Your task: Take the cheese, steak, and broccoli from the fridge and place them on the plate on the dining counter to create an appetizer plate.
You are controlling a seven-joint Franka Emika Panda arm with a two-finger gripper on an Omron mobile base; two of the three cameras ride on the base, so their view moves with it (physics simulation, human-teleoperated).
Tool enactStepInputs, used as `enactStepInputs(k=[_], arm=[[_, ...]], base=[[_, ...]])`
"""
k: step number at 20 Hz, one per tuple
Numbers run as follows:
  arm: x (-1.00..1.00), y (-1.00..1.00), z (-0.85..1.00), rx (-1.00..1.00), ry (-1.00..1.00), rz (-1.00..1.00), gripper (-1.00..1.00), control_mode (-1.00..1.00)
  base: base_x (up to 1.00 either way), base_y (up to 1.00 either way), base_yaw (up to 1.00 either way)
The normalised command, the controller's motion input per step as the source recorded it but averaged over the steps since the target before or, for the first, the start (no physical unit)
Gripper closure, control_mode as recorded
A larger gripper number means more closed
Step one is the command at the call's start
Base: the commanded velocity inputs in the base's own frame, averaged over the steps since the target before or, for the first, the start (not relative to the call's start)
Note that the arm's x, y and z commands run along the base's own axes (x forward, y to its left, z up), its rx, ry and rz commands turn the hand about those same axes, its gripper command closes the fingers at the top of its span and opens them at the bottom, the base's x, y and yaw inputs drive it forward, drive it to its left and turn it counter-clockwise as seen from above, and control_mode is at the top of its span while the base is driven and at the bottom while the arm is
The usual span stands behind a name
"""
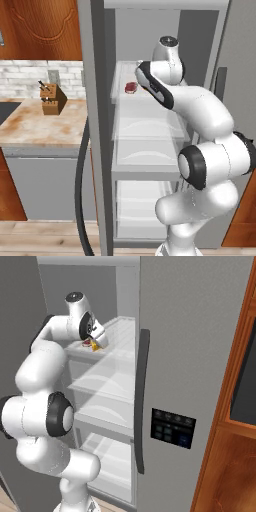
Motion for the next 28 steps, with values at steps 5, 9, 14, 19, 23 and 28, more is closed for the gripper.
enactStepInputs(k=[5,9,14,19,23,28], arm=[[-1.0,-0.01,0.0,0.0,-0.1,0.0,1.0,-1.0],[-1.0,-0.12,0.19,0.0,-0.02,0.01,1.0,-1.0],[-1.0,-0.17,0.09,0.0,0.03,0.08,1.0,-1.0],[-0.79,-0.14,0.0,-0.01,0.13,0.15,1.0,-1.0],[-0.17,0.0,0.0,-0.01,0.18,0.09,1.0,-1.0],[-0.02,0.0,0.0,0.0,0.08,0.0,1.0,1.0]], base=[[0.0,0.0,0.0],[0.0,0.0,0.0],[0.0,0.0,0.0],[0.0,0.0,0.0],[0.0,0.0,0.0],[-0.24,0.0,0.0]])
